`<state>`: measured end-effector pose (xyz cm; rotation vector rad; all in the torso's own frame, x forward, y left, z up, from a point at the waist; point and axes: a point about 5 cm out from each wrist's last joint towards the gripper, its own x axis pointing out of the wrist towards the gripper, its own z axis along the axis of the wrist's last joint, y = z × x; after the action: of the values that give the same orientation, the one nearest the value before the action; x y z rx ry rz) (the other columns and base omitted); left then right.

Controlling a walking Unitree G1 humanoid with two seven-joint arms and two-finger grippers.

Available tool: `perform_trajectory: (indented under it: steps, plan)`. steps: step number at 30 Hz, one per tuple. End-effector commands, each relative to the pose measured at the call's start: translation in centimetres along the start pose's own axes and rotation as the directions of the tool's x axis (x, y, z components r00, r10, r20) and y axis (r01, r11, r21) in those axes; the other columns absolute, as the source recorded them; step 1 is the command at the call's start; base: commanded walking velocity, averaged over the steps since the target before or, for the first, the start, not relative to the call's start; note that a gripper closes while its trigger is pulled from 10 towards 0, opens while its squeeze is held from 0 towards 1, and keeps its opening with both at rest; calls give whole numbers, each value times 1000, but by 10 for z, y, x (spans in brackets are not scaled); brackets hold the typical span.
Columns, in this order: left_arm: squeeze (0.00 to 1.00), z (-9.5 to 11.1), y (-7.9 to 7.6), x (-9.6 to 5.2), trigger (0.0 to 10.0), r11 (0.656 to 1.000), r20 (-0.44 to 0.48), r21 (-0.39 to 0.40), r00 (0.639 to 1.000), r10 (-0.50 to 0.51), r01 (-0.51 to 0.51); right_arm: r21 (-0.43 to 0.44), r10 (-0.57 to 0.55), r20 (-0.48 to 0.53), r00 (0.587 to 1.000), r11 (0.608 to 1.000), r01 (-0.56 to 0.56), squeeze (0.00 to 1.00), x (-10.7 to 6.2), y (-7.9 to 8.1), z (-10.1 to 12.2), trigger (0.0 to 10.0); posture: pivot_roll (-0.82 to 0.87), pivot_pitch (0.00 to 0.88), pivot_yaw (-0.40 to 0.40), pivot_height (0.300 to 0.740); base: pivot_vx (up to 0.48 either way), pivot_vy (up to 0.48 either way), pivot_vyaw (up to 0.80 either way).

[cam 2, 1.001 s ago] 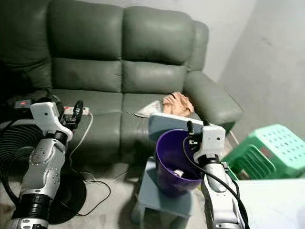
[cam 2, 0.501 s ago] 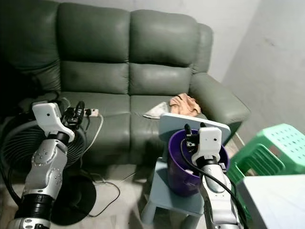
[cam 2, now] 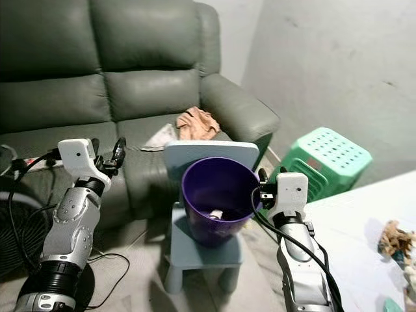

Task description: Picking trash to rubbish bin

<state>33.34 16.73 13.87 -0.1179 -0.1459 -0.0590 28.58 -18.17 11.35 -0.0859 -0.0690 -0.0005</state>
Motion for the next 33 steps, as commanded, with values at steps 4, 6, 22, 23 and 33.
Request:
perform_trajectory:
  steps: [4,6,22,23,33]
  plan:
    - [0,6,-6,4,10000,999,23,7,999,-49,49,-4,-8,5,1000,1000,8,0,5,3,4,10000,-23,0,-74,740,0,0,-769]
    - [0,8,-6,5,10000,998,34,-5,998,-61,61,-7,-6,5,1000,1000,6,0,5,3,4,10000,-23,0,-74,740,0,0,-769]
    - [0,9,-6,11,10000,999,27,-22,999,-33,34,-10,-11,3,1000,1000,11,0,10,2,4,10000,-19,0,-75,740,0,-171,-763]
    - [0,9,-6,11,10000,999,27,-23,999,-33,33,-10,-10,3,1000,1000,10,0,10,2,4,10000,-19,0,-74,740,0,0,-756]
    - [0,8,-6,11,10000,1000,23,-18,999,-25,25,-13,-3,-4,1000,1000,3,0,11,3,3,10000,-18,0,-76,740,0,0,-756]
